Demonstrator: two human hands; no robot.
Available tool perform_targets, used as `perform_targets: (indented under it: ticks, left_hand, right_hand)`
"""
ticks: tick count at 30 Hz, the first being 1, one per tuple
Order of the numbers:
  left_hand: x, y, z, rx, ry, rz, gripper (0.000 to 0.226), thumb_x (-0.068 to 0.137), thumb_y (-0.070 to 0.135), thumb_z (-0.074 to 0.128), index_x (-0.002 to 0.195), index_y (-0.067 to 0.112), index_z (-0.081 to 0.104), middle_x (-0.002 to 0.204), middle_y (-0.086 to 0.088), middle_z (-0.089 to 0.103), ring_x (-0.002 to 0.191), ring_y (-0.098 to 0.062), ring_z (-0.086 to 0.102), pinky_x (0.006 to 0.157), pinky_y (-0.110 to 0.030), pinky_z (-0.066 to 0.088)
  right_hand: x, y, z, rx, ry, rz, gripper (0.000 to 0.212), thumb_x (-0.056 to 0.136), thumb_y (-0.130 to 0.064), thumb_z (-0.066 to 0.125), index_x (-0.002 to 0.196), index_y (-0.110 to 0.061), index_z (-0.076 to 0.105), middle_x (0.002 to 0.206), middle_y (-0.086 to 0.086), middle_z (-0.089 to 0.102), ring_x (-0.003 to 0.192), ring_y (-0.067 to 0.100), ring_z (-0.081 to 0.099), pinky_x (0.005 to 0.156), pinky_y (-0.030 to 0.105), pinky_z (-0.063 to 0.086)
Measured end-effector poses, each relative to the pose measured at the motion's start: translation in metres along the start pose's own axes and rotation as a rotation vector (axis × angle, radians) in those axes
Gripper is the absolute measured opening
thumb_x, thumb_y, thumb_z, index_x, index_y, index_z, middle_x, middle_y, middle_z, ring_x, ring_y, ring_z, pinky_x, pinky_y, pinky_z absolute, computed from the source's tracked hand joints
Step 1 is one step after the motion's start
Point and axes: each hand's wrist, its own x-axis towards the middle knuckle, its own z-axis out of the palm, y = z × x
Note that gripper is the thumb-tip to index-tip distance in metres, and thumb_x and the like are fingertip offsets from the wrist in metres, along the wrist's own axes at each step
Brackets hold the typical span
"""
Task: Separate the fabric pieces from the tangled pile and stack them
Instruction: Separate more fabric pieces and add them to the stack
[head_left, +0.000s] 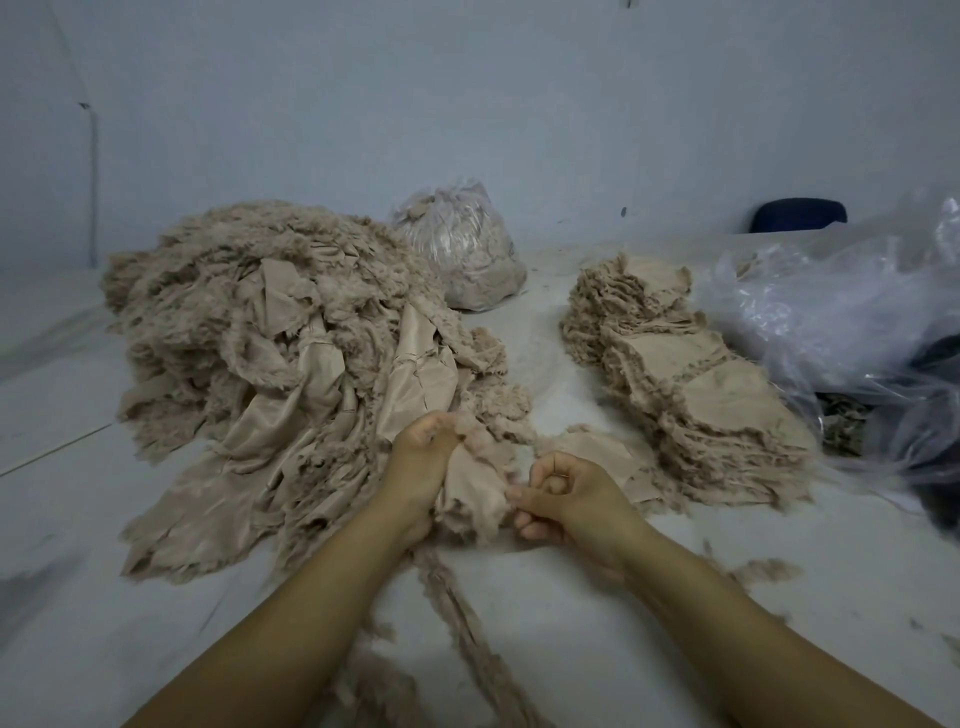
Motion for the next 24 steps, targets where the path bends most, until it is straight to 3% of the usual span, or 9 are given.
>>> perform_targets:
  ticks: [3,7,9,12,14,16,18,21,24]
  left_hand:
    - [0.007,0.007,-0.012,-0.074,0.081,-0.006,0.024,0.097,0.007,0.046,0.077,0.011,0.059,0.063,-0.001,0.066,0.057,-0.015,0.062,0.059,-0.026,0.05]
    - [-0.005,0.004,-0.001,0.111,-0.078,0.081,0.018,0.096,0.014,0.049,0.082,0.008,0.06,0.068,0.002,0.069,0.059,-0.007,0.063,0.051,-0.017,0.049]
    - [-0.006,0.002,0.007,0.1,-0.088,0.085,0.018,0.096,0.016,0.05,0.084,0.007,0.06,0.073,-0.003,0.067,0.063,-0.011,0.062,0.055,-0.02,0.05]
    - [0.003,0.002,0.005,0.002,0.085,0.029,0.017,0.097,0.011,0.047,0.091,0.004,0.062,0.076,-0.009,0.064,0.064,-0.019,0.06,0.06,-0.026,0.051]
    - [0.008,-0.002,0.0,0.081,0.187,-0.007,0.02,0.099,0.008,0.043,0.101,0.002,0.062,0.079,-0.012,0.064,0.067,-0.024,0.059,0.062,-0.032,0.048]
    - [0.012,-0.006,-0.002,0.069,0.275,-0.032,0.022,0.099,0.01,0.042,0.092,0.007,0.063,0.072,-0.009,0.063,0.056,-0.022,0.058,0.051,-0.027,0.046]
    - [0.016,-0.005,-0.007,-0.039,0.37,-0.044,0.025,0.099,0.013,0.044,0.079,0.013,0.058,0.068,-0.007,0.058,0.053,-0.021,0.054,0.051,-0.029,0.044]
    - [0.017,0.0,-0.015,0.072,0.245,0.0,0.024,0.099,0.018,0.047,0.078,0.011,0.057,0.064,-0.008,0.058,0.05,-0.019,0.052,0.049,-0.026,0.04]
    - [0.002,0.001,-0.001,0.162,-0.042,0.028,0.023,0.094,0.025,0.053,0.087,0.005,0.061,0.063,-0.006,0.065,0.05,-0.015,0.06,0.045,-0.02,0.046]
  right_hand:
    - [-0.007,0.005,-0.009,-0.07,0.002,0.02,0.023,0.079,0.007,0.069,0.077,-0.006,0.051,0.052,0.009,0.062,0.046,0.016,0.06,0.046,0.025,0.054]
    - [-0.008,0.0,-0.001,-0.023,-0.117,0.077,0.03,0.072,-0.024,0.076,0.091,-0.007,0.06,0.072,0.011,0.068,0.058,0.016,0.066,0.054,0.025,0.056]
    - [-0.007,-0.001,0.009,-0.061,-0.142,0.088,0.024,0.078,-0.025,0.074,0.088,-0.006,0.064,0.067,0.008,0.067,0.056,0.014,0.065,0.054,0.022,0.055]
    - [-0.008,0.001,0.013,-0.159,-0.126,0.079,0.015,0.087,-0.01,0.067,0.073,-0.005,0.062,0.052,0.004,0.062,0.042,0.009,0.056,0.046,0.019,0.05]
    - [-0.01,0.0,0.009,-0.191,-0.099,0.068,0.017,0.088,-0.005,0.065,0.071,-0.004,0.063,0.05,0.003,0.06,0.04,0.008,0.054,0.043,0.019,0.048]
    - [-0.016,-0.001,0.005,-0.231,-0.101,0.07,0.018,0.087,-0.001,0.065,0.07,-0.005,0.064,0.052,0.004,0.061,0.04,0.009,0.055,0.042,0.02,0.049]
    - [-0.026,0.001,0.003,-0.281,-0.151,0.141,0.019,0.086,0.002,0.064,0.069,-0.007,0.067,0.054,0.004,0.064,0.039,0.009,0.055,0.041,0.019,0.048]
    - [-0.041,-0.006,0.0,-0.425,-0.28,0.224,0.009,0.081,-0.022,0.075,0.078,-0.015,0.072,0.066,0.002,0.069,0.038,0.007,0.055,0.038,0.017,0.043]
    - [-0.03,-0.017,-0.001,-0.514,-0.037,0.061,0.041,0.072,-0.052,0.073,0.085,-0.014,0.07,0.062,0.005,0.063,0.036,0.011,0.048,0.038,0.02,0.039]
